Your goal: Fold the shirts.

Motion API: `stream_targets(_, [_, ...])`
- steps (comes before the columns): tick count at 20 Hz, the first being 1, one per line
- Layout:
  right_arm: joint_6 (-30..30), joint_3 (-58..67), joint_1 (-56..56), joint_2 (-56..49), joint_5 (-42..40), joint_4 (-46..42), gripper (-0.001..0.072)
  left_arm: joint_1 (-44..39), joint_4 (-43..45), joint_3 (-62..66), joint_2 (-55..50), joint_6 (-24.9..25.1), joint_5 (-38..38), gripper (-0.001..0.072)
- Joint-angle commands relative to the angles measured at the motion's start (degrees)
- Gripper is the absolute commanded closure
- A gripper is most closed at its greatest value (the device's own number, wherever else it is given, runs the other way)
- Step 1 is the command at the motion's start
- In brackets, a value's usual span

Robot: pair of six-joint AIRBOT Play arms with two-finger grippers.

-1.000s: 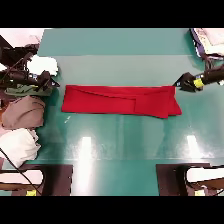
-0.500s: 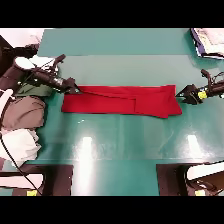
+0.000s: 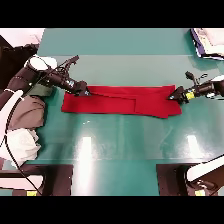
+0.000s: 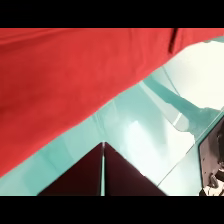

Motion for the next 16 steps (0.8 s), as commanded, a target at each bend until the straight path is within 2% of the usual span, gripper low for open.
stream_targets(1, [-1.7,0.2,1.7,0.6,-0.7,0.9,0.0652,-0.5,0.2,0.1,0.0,-0.4,1.0,0.0685])
stream_targets(2, [-2.2,0.2,1.7,1.4,-0.7,1.0,0.0697,-0.9,1.0,0.1,0.0,-0.8,1.3,0.0685])
stream_targets(5, [-1.8,0.2,1.7,5.8,-0.7,1.0,0.0699,-3.6,3.9,0.1,-0.2,-4.5,7.7,0.0686])
stream_targets(8, [3.3,2.0,3.8,11.4,-0.3,1.0,0.07,-7.9,3.8,2.6,-2.8,-5.8,14.7,0.0686])
stream_targets(16, [16.8,26.4,20.5,15.7,3.8,1.0,0.0701,-16.6,3.3,18.0,-20.5,-9.6,15.0,0.0686])
